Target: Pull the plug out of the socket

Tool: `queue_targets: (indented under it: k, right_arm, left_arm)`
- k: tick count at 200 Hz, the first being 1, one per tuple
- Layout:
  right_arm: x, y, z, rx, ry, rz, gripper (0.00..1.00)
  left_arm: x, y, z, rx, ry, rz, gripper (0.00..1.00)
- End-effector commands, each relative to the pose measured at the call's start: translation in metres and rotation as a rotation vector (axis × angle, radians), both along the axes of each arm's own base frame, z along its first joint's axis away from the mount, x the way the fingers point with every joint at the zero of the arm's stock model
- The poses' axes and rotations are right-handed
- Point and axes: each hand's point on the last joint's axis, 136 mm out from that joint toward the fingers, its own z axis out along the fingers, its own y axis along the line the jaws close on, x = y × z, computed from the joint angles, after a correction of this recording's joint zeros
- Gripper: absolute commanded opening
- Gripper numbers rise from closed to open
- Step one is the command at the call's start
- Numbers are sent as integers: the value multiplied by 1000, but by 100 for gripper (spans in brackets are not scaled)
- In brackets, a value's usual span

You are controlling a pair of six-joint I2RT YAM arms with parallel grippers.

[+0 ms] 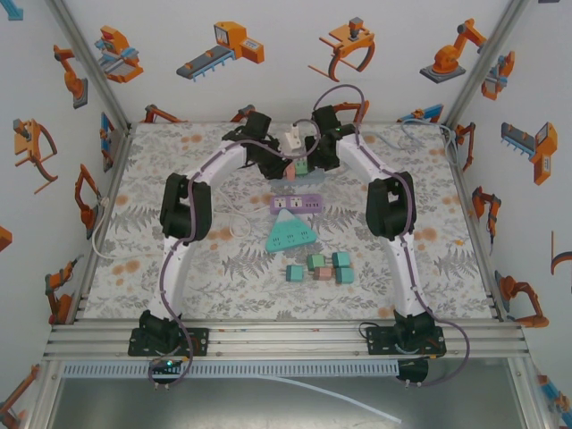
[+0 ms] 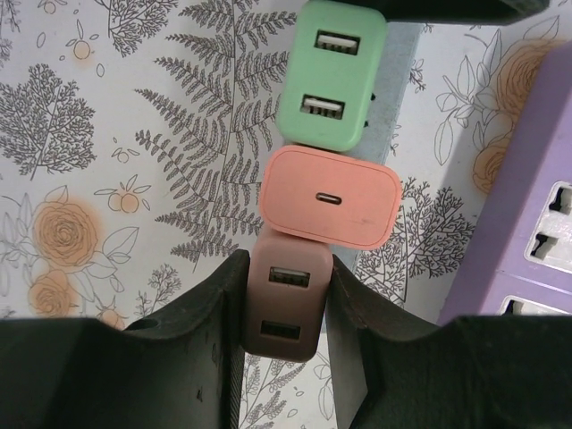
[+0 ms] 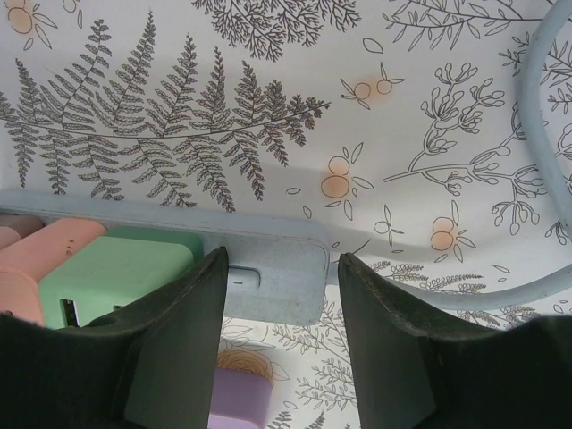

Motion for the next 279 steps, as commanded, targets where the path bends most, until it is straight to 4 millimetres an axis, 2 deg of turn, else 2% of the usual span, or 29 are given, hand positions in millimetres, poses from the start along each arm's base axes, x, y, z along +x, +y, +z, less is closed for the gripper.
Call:
queue_targets:
  k: [1,27,47,66,102,124,148,169,193,216,234,244,264,279]
  right_arm:
    - [-68,-45,-104,-241,350,25,50]
    - [-72,-43,-109,-232,370,32,49]
    - [-72,-45,-110,-242,369,35,49]
    - [-71,-45,-110,-243,368,36,49]
    - [-71,-45,-110,-244,369,33,49]
    - [-71,-46,-110,-248,366,33,49]
    - [-70,-46,-110,-250,364,32,49]
    - [-70,-44,-110,-241,364,38,49]
    - [-73,-23,-103,-117,380,67,50]
    - [-70,-22,-93,-115,364,63,50]
    - [-72,-27,-93,-155,374,76,49]
    - [-73,-32,-98,-184,385,77,49]
    - [-75,-40,-104,-227,386,66,48]
    - [-75,-44,-108,-245,381,62,47]
  left_arm:
    - [8,11,20,104,-173,-29,0]
    - [10,8,44,43,-211,-4,0]
    - [5,3,67,-117,-100,9,0]
    - [11,7,81,-222,12,46,0]
    - [16,21,55,-57,36,94,0]
    - [14,27,47,-19,55,106,0]
    - [19,35,34,98,-9,132,0]
    - [20,35,20,185,-74,115,0]
    - [18,29,14,154,-43,116,0]
    - [18,25,13,128,-20,127,0]
    - [17,17,30,36,10,143,0]
    - [16,10,48,-69,52,148,0]
    - [25,10,83,-273,136,183,0]
    - [31,14,87,-276,115,205,0]
